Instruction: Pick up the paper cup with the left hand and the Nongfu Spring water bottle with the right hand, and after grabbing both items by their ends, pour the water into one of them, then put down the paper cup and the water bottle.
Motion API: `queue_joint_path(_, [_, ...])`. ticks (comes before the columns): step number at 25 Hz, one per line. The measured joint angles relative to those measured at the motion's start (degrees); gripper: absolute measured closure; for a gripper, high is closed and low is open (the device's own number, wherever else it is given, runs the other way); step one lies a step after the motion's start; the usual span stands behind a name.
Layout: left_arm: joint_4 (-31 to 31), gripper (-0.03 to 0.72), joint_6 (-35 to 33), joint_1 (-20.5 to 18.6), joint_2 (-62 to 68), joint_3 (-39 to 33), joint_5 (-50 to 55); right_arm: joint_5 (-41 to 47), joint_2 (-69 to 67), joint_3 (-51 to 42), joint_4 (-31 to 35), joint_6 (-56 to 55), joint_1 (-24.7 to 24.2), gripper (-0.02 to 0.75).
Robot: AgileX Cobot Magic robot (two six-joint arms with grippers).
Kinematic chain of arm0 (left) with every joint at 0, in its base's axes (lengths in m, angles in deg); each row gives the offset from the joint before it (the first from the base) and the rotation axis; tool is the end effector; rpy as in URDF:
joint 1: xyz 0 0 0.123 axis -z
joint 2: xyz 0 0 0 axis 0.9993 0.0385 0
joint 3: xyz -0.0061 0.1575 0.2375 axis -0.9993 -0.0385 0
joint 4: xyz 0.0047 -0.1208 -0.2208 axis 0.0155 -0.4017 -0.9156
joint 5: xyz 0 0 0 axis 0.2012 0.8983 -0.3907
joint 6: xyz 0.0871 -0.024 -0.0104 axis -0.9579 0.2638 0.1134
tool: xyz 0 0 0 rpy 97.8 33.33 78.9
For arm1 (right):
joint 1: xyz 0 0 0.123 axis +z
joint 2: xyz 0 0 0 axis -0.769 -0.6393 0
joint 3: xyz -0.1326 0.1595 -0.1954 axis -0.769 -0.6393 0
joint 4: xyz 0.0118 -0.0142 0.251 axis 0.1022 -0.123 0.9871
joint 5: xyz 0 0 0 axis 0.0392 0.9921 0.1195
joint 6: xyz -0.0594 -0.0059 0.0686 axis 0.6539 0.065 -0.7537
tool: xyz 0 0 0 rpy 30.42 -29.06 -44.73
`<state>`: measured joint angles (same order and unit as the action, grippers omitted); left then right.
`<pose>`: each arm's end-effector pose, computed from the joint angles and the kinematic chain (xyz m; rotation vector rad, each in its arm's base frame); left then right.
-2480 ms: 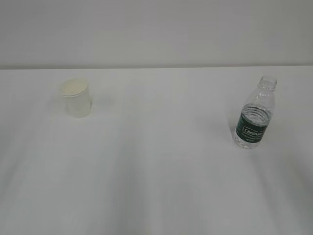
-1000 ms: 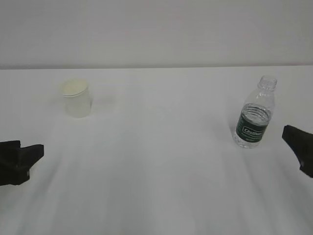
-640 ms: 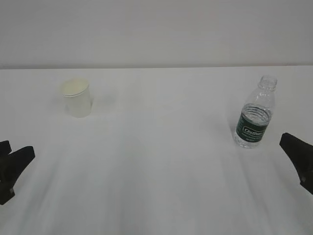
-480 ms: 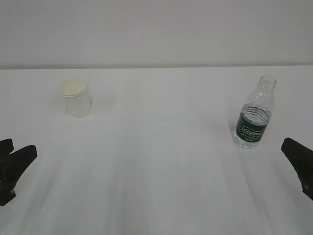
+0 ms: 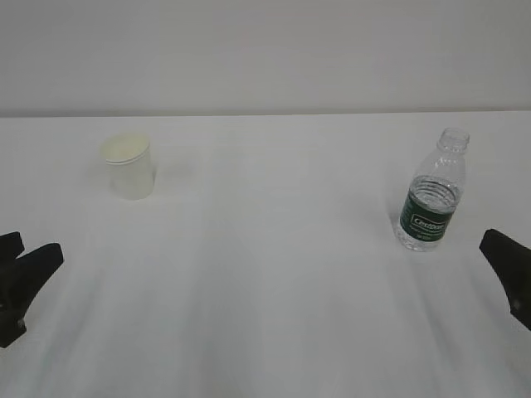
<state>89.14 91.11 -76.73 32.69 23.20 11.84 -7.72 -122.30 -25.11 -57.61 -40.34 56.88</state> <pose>0.1593 -0.0497 0.1530 0.2243 1.7640 -0.3949 0.1509 0.0295 0.1617 -0.1497 1.7870 0.2386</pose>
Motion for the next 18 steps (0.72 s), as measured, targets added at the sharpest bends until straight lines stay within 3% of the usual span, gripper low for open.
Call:
queue_joint_path(4, [-0.23, 0.251, 0.0, 0.0, 0.0, 0.0, 0.0, -4.04, -5.93, 0.0, 0.2, 0.0, 0.0, 0.151])
queue_joint_path(10, [-1.77, 0.091, 0.0, 0.0, 3.07, 0.0, -0.22, -10.38, -16.28, 0.0, 0.68, 1.65, 0.0, 0.152])
queue_joint_path(18, [-1.95, 0.069, 0.0, 0.0, 8.83, 0.6, -0.22, -10.73, -21.67, 0.0, 2.08, 2.53, 0.0, 0.151])
